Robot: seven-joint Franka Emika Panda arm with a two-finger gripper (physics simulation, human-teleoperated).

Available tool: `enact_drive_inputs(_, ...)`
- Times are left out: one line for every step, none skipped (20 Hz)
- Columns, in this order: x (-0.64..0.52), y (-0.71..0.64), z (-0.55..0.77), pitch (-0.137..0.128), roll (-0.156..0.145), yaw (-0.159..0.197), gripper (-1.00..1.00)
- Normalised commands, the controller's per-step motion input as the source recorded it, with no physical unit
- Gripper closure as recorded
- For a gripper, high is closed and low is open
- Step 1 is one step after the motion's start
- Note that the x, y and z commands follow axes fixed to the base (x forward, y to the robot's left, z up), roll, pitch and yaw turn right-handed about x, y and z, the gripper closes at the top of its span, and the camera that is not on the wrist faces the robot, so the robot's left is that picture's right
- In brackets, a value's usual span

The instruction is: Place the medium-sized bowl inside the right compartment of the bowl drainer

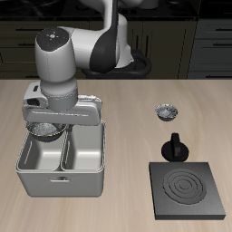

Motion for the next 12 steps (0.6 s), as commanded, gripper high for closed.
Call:
enact_drive_inputs(0.08, -0.03, -0.21, 0.088, 0.071, -0.061, -1.0)
enact_drive_inputs(-0.12, -0.04, -0.05, -0.013, -0.034, 0.008, -1.0)
enact_drive_inputs(-0.05, -0.17, -0.08, 0.011, -0.034, -0.076, -1.0)
enact_drive_inputs(-0.01, 0.0, -0.1, 0.005, -0.003, 0.014, -1.0)
enact_drive_inputs(-0.08, -0.09, -0.13, 0.019, -0.017, 0.001, -1.0)
enact_drive_inputs(-0.05, 0.01, -0.08, 0.015, -0.018, -0.003, -1.0)
enact_drive_inputs(-0.02, -0.01, -0.06, -0.005, 0.013, 0.019, -1.0)
enact_drive_inputs(-0.04, -0.12, -0.01, 0.004, -0.023, -0.001, -1.0)
enact_drive_inputs(-0.07, 0.0, -0.04, -0.01, -0.022, -0.013, -1.0)
enact_drive_inputs(-0.08, -0.04, -0.02, -0.005, -0.002, 0.015, -1.0)
enact_drive_inputs(0.0, 0.02, 0.0, 0.0, 0.0, 0.0, -1.0)
enact_drive_inputs(-0.08, -0.11, 0.05, -0.005, -0.087, -0.003, -1.0)
